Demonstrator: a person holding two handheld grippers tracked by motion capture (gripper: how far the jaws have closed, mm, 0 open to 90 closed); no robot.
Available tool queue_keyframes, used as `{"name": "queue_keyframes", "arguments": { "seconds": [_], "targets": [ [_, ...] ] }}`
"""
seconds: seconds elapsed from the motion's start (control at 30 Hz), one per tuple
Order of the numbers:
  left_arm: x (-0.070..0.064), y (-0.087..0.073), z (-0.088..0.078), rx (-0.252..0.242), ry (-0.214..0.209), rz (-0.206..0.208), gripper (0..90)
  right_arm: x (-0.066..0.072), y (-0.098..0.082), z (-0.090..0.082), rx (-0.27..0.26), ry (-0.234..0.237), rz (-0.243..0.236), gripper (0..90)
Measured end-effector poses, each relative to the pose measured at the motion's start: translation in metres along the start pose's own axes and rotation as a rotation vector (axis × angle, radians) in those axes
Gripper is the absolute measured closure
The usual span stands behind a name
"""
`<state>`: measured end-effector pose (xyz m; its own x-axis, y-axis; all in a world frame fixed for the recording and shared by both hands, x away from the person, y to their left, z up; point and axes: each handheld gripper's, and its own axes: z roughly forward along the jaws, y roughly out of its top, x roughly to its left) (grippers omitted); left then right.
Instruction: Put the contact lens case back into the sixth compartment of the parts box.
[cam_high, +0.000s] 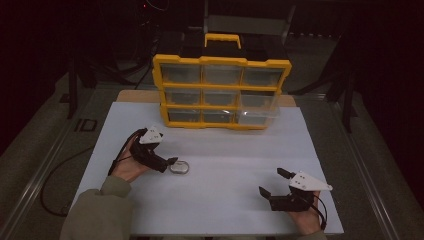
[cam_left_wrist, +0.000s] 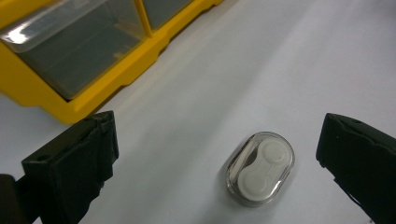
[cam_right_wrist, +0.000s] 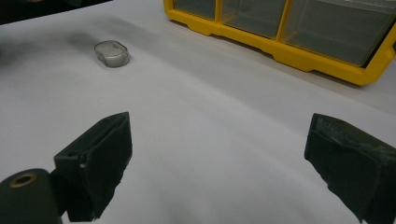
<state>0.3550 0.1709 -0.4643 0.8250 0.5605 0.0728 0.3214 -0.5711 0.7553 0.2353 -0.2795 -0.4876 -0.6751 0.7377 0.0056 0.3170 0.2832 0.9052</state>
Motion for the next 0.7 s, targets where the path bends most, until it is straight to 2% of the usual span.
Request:
{"name": "queue_keyframes", "arguments": {
  "seconds": [0.57,0.63,0.67,0.7],
  "targets": [
    [-0.003,-0.005,0.027,0.088,-0.059,0.007,0.0,0.001,-0.001,0.002,0.006,0.013,-0.004,7.6],
    [-0.004,-0.005,0.031,0.108,-0.066,0.005,0.0,0.001,-0.001,0.002,0.005,0.013,-0.004,7.6],
    [-0.005,-0.005,0.034,0.136,-0.071,0.007,0.0,0.000,-0.001,0.002,0.006,0.014,-0.004,7.6],
    [-0.005,-0.005,0.034,0.136,-0.071,0.007,0.0,0.000,-0.001,0.002,0.006,0.014,-0.003,7.6]
  ]
}}
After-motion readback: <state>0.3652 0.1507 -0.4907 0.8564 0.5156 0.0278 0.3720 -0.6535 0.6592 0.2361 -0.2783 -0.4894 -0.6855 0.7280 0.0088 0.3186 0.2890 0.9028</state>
